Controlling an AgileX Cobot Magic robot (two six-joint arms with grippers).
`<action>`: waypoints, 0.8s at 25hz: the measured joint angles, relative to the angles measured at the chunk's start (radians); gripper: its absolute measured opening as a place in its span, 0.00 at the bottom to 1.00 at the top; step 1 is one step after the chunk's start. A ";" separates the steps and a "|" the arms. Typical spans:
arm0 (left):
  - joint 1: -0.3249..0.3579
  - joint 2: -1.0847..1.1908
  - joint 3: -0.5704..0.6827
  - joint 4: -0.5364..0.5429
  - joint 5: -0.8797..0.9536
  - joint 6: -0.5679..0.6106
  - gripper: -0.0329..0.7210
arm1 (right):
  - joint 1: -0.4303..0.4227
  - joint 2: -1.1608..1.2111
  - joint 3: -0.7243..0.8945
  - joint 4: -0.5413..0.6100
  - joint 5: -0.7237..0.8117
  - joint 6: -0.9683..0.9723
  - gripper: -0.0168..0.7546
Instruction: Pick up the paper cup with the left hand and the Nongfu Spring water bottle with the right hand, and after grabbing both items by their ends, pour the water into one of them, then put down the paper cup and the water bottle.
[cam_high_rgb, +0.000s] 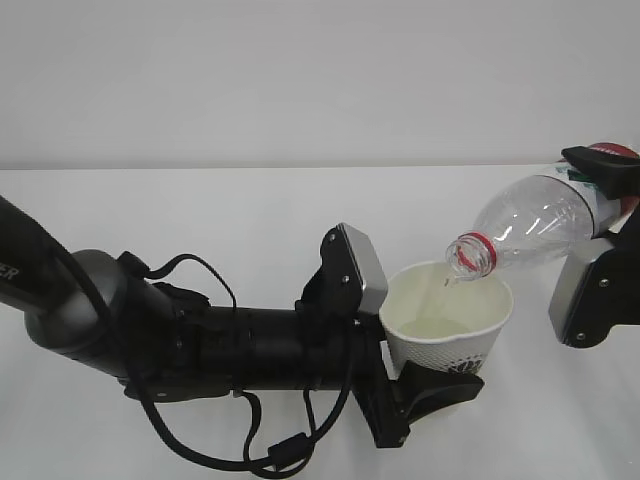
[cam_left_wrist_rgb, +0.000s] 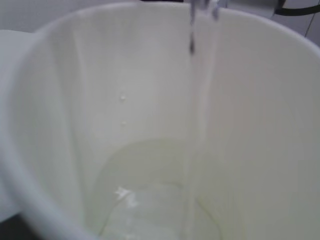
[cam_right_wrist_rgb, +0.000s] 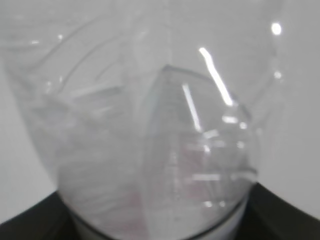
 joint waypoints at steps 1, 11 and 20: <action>0.000 0.000 0.000 0.000 0.000 0.000 0.75 | 0.000 0.000 0.000 0.000 0.000 0.000 0.63; 0.000 0.000 0.000 0.000 0.000 0.000 0.75 | 0.000 0.000 0.000 0.000 -0.002 0.000 0.63; 0.000 0.000 0.000 0.000 0.000 0.000 0.75 | 0.000 0.000 0.000 -0.002 -0.003 0.000 0.63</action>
